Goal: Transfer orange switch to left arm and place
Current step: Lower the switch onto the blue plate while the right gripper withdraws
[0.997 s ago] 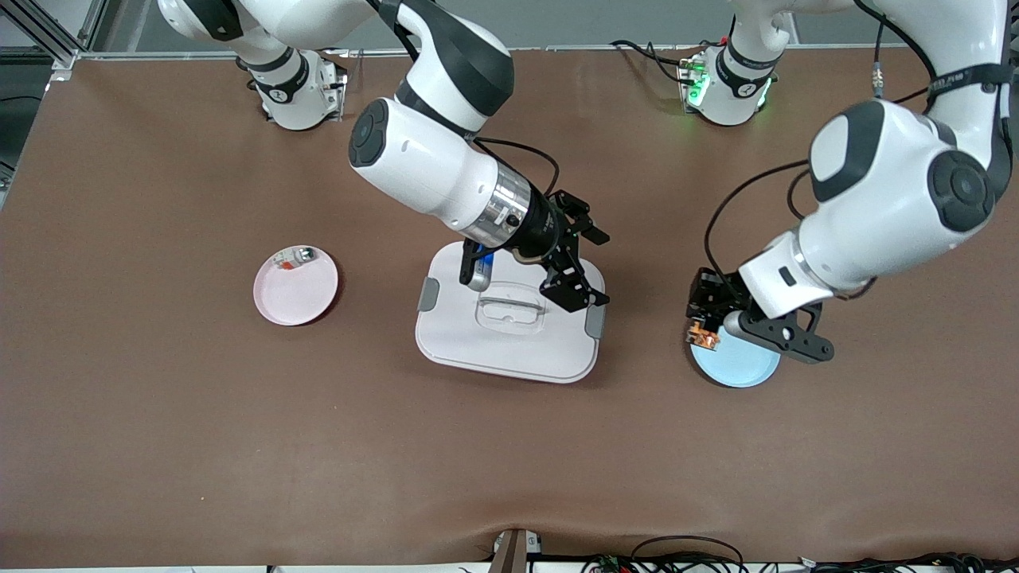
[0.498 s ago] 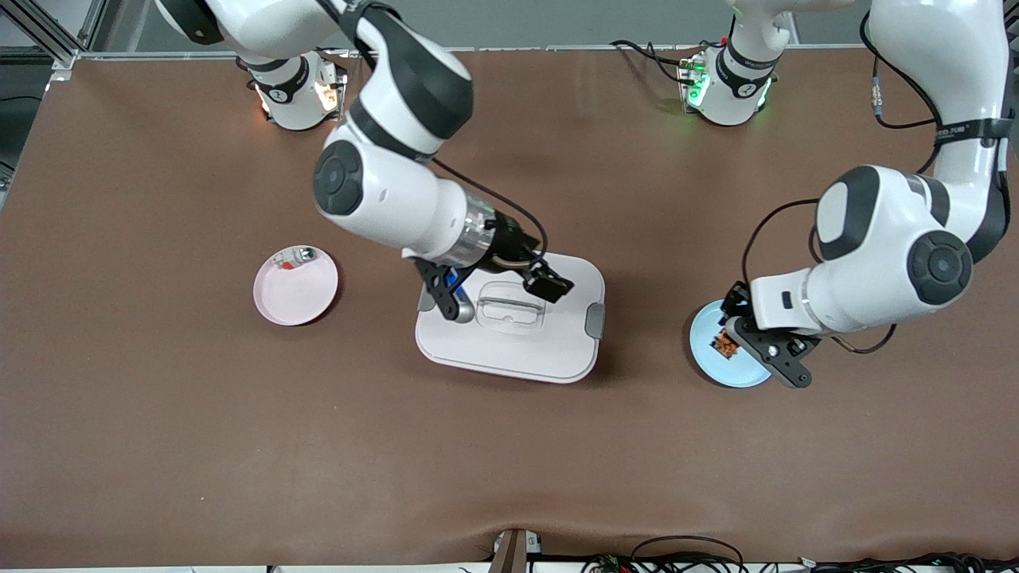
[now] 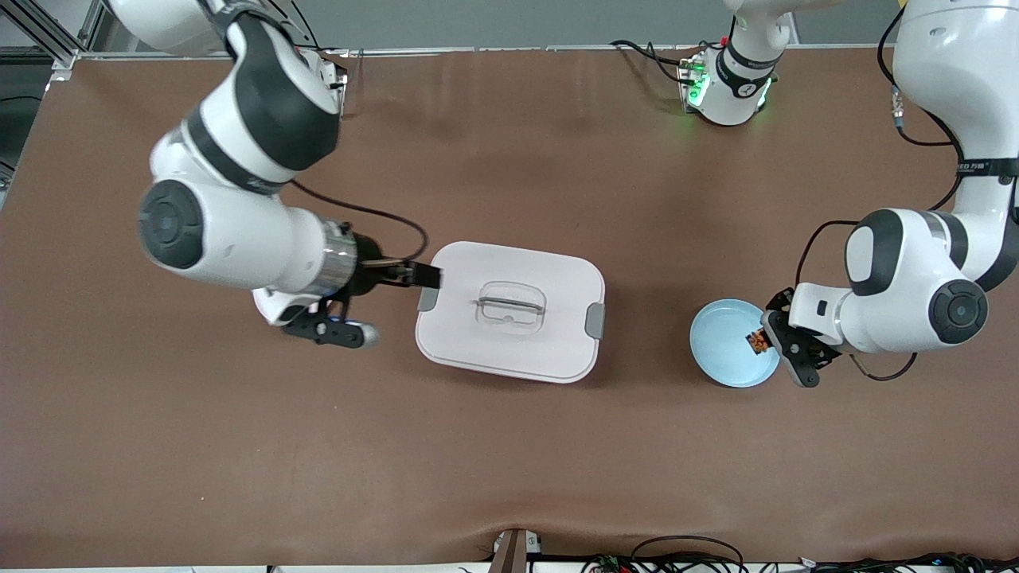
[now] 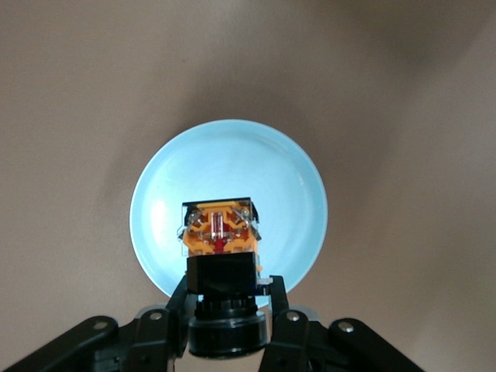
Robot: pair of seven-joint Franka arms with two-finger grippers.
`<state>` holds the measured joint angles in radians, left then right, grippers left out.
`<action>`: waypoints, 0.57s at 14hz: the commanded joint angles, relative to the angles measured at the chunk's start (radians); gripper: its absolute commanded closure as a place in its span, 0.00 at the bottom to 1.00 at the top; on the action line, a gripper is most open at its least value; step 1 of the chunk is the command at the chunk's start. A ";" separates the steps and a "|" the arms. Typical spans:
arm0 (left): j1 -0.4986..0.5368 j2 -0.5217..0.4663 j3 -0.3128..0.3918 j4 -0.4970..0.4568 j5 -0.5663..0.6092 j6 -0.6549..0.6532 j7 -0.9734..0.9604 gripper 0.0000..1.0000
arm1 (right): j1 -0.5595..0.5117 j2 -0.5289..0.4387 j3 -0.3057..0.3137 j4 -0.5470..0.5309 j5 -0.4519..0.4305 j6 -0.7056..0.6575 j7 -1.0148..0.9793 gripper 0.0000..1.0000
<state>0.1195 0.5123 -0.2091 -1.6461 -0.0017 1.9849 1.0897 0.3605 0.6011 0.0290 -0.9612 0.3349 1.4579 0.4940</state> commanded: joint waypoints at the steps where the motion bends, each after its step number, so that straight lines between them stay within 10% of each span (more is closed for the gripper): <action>1: 0.014 -0.011 -0.009 -0.086 0.049 0.115 0.116 1.00 | -0.052 -0.030 0.017 -0.010 -0.100 -0.107 -0.199 0.00; 8: 0.048 0.057 -0.009 -0.152 0.051 0.273 0.479 1.00 | -0.207 -0.080 0.019 -0.010 -0.310 -0.370 -0.450 0.00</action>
<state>0.1403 0.5815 -0.2088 -1.7700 0.0295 2.2309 1.4640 0.1982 0.5396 0.0282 -0.9608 0.0528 1.1216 0.0679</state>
